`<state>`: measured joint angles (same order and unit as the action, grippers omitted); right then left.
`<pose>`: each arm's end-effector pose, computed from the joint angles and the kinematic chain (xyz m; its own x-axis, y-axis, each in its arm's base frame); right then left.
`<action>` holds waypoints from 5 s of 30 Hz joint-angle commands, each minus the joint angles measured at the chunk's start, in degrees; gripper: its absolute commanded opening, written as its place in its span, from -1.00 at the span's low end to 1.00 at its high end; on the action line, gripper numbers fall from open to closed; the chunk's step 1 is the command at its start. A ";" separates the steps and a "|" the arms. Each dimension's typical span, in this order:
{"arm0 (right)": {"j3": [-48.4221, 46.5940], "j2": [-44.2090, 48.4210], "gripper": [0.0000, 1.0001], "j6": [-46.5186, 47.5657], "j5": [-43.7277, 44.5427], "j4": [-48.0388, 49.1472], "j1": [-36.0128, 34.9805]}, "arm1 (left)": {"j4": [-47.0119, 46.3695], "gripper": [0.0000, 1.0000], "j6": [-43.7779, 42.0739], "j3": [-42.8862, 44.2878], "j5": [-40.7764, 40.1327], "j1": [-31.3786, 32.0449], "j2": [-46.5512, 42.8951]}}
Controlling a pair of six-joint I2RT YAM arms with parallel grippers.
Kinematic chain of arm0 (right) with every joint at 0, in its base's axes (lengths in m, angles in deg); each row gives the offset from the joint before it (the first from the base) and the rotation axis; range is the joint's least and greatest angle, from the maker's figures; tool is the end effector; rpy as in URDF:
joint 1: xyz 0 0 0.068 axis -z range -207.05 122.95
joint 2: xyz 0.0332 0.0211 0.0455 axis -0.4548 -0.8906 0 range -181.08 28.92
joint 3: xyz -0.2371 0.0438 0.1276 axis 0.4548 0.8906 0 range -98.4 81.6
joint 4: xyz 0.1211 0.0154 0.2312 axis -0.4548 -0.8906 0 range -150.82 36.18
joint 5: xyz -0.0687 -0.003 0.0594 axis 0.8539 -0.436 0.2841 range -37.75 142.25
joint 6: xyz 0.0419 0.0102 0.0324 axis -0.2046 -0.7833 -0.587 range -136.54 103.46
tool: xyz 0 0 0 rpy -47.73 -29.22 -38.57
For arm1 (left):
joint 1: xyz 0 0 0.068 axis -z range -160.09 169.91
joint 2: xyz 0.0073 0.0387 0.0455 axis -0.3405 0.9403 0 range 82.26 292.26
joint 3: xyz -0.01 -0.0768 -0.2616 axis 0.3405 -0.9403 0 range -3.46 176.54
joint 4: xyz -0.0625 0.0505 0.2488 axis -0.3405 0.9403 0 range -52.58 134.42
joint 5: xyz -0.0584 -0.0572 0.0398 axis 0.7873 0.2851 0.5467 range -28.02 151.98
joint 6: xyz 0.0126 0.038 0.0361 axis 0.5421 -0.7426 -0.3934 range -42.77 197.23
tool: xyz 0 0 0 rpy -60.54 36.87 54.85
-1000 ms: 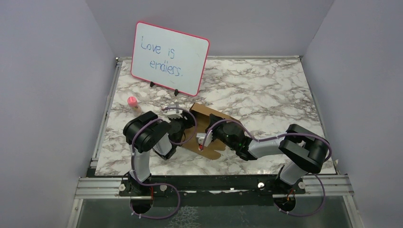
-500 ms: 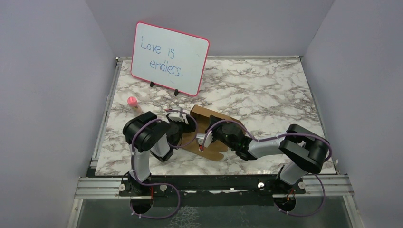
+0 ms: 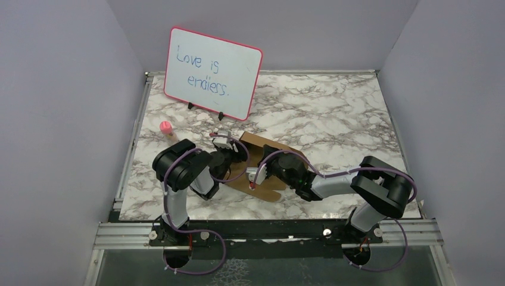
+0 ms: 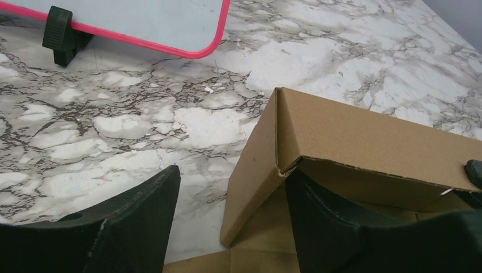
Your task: Fold the paper box
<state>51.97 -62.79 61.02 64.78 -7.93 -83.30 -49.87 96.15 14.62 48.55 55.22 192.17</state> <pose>0.1731 0.2450 0.1586 0.6461 -0.7488 -0.1478 -0.3011 -0.0721 -0.9509 0.2254 -0.1495 0.1064 -0.1821 -0.2575 -0.9490 0.3323 0.8922 -0.3059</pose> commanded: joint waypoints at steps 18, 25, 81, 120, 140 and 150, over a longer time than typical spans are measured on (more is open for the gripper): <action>-1.04 0.88 -0.98 -1.71 -2.92 -5.18 0.09 | -13.36 -0.36 4.05 2.08 -22.70 1.34 1.88; -1.35 0.48 -0.98 -2.62 -3.66 -6.30 0.00 | -10.45 -0.36 7.28 3.10 -27.78 2.72 -1.10; -13.22 -5.84 -0.92 -16.21 -5.73 -18.14 -0.44 | -13.69 0.48 3.50 -7.35 -12.97 2.22 -7.07; -13.29 12.55 0.17 -42.32 -3.36 -21.53 -0.44 | 60.59 0.89 22.40 9.13 20.00 -19.79 -44.20; -7.75 20.00 0.47 -86.77 13.02 -25.42 -0.26 | 55.69 0.06 26.68 9.84 31.58 -21.45 -31.59; -7.95 17.10 0.45 -95.93 13.18 -27.08 0.14 | 53.83 -0.30 27.26 7.89 31.60 -21.43 -29.50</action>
<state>43.89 -44.27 -29.20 76.43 -33.79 -83.34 6.48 123.06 23.50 78.88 34.10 161.24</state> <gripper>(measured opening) 0.727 0.389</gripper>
